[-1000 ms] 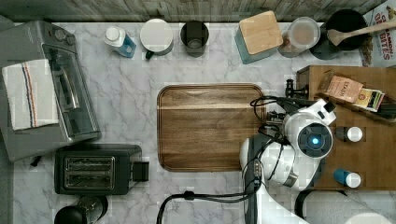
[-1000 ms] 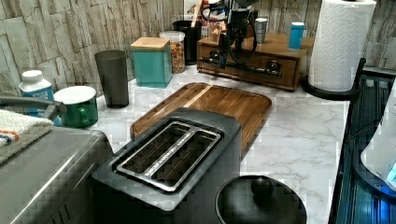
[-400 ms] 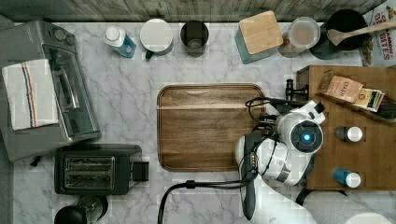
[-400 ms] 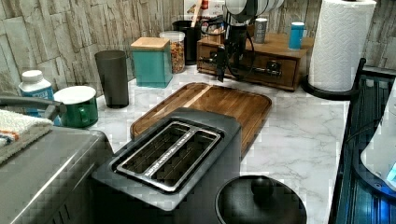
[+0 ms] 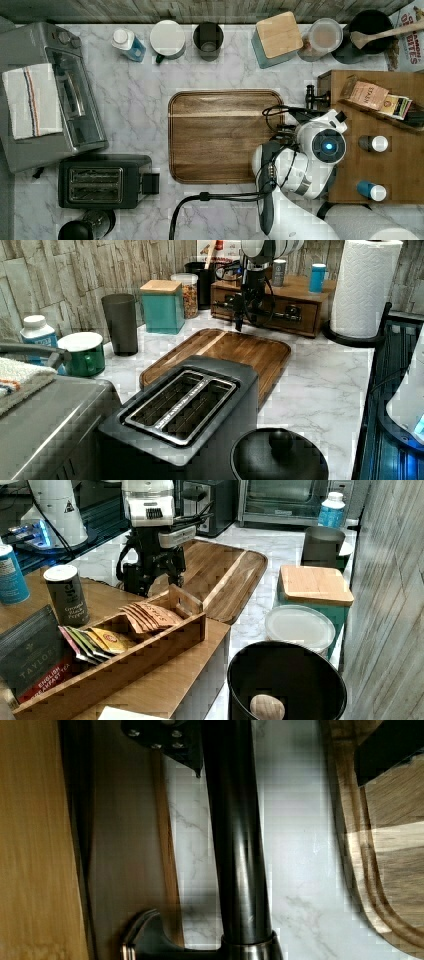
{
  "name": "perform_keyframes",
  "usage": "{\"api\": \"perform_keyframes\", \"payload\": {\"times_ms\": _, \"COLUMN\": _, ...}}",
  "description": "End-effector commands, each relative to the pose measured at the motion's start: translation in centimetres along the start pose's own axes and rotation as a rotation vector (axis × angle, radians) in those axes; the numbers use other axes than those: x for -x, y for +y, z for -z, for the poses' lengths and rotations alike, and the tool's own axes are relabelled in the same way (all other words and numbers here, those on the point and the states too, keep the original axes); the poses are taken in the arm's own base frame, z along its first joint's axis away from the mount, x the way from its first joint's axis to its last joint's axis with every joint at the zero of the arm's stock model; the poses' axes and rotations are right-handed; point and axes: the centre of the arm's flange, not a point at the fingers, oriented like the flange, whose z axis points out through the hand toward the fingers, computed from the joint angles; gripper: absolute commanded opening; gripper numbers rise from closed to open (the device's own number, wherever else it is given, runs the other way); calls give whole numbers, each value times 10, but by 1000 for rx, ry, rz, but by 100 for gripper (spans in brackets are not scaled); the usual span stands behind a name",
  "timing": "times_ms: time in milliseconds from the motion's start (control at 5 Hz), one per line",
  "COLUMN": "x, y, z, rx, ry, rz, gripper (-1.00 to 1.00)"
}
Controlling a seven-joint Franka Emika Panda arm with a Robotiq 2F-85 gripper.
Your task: Open the drawer.
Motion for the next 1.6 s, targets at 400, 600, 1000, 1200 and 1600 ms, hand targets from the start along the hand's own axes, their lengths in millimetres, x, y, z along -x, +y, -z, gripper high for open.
{"api": "perform_keyframes", "payload": {"times_ms": 400, "x": -3, "y": -99, "z": 41, "rx": -104, "ry": 12, "rz": 218, "gripper": 100}}
{"api": "perform_keyframes", "payload": {"times_ms": 600, "x": -2, "y": -143, "z": 43, "rx": -162, "ry": -25, "rz": 193, "gripper": 100}}
{"api": "perform_keyframes", "payload": {"times_ms": 1000, "x": 18, "y": -236, "z": 46, "rx": -201, "ry": -20, "rz": 244, "gripper": 100}}
{"api": "perform_keyframes", "payload": {"times_ms": 1200, "x": 32, "y": -270, "z": 53, "rx": -207, "ry": -43, "rz": 261, "gripper": 100}}
{"api": "perform_keyframes", "payload": {"times_ms": 1600, "x": 55, "y": -333, "z": 72, "rx": -157, "ry": -25, "rz": 263, "gripper": 100}}
